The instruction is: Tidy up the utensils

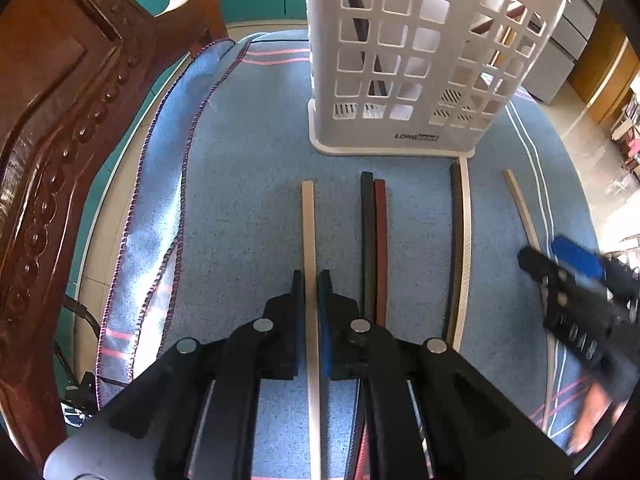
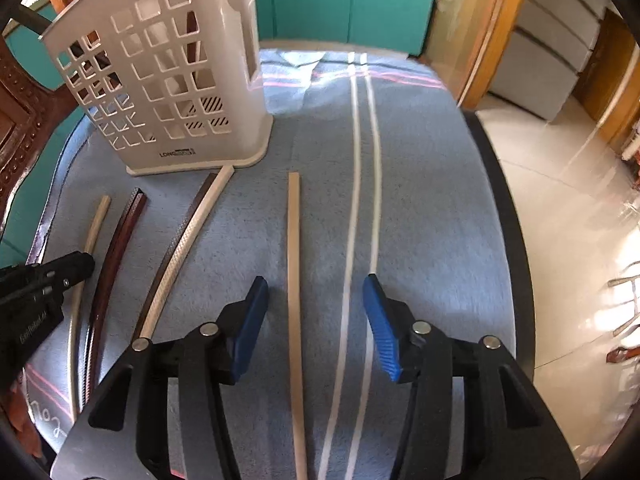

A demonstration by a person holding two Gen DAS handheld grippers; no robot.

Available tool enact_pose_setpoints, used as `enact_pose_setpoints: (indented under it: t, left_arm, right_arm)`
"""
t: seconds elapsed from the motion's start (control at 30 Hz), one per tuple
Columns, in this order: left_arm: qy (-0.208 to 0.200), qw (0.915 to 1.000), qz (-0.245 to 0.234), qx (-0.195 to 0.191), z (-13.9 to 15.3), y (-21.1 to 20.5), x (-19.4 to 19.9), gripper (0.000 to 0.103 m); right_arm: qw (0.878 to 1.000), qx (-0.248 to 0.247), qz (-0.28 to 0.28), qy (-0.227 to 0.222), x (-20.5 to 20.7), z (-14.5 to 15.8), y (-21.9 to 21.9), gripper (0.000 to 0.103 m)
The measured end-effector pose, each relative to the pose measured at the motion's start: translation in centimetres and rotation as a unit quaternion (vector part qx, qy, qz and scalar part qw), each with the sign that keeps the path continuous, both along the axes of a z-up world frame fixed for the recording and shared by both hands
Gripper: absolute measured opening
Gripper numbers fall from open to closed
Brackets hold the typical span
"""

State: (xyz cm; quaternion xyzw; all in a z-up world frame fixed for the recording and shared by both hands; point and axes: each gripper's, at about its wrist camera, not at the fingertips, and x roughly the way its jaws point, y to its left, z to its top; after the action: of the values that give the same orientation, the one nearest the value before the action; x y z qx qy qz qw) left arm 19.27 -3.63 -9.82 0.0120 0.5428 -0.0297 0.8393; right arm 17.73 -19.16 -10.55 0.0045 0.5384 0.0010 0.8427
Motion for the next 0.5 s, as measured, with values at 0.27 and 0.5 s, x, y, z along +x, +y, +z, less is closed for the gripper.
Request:
enact_pose_setpoints:
  t: [0.27,0.5]
  left_arm:
    - [-0.003,1.0000,0.000,0.008,-0.2,1.9,-0.3,0.028]
    - [-0.006,0.9999,0.006,0.010,-0.5,2.0,1.0,0.030]
  right_arm:
    - [1.000,-0.014,0.011,-0.017,1.0,-0.2,0.5,0.050]
    - [1.000,-0.009,0.005,-0.022,0.1,-0.1,0.5,0.050]
